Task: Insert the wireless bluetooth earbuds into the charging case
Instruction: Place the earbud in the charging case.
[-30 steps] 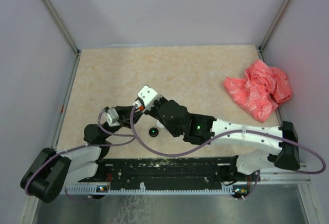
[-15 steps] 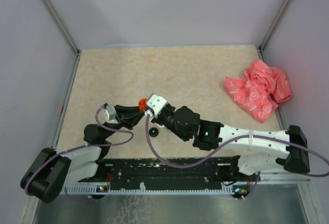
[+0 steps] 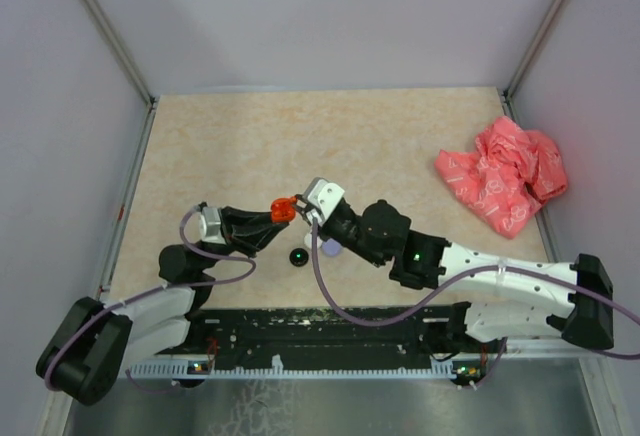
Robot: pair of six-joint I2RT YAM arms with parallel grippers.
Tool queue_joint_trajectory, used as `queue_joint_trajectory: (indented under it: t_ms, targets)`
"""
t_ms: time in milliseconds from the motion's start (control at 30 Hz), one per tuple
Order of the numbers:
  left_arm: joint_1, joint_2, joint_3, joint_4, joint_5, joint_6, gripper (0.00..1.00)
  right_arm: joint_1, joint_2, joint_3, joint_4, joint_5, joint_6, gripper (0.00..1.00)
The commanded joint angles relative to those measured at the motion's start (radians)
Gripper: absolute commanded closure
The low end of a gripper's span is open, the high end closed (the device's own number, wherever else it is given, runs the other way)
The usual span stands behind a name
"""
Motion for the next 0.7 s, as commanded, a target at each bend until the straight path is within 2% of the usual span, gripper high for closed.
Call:
queue_joint_trajectory:
  t_ms: [0, 667]
  targets:
    - [0.005, -0.007, 0.036, 0.283, 0.041, -0.031, 1.00, -0.013, -0.021, 0.017, 0.058, -0.076, 0.035, 0.92]
    - [0.004, -0.034, 0.038, 0.283, 0.025, -0.032, 1.00, -0.013, 0.034, 0.040, 0.039, -0.112, 0.044, 0.92]
